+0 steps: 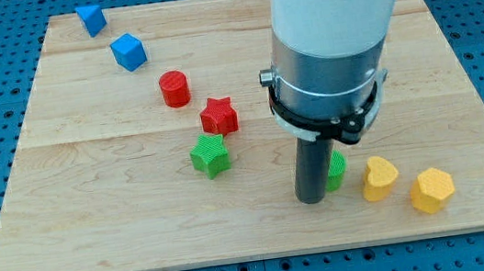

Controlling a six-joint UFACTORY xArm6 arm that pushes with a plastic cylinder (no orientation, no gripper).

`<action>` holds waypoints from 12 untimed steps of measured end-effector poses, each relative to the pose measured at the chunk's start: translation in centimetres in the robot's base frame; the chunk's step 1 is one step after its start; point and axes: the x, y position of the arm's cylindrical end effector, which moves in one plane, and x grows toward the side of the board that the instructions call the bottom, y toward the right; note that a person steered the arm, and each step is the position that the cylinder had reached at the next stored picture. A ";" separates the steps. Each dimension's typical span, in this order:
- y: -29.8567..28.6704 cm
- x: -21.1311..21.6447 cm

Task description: Move the green star in between the red star and green circle

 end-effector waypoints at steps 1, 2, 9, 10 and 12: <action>-0.1 0.1; -7.9 3.0; -10.5 -2.7; -12.8 -2.4; -13.6 -6.4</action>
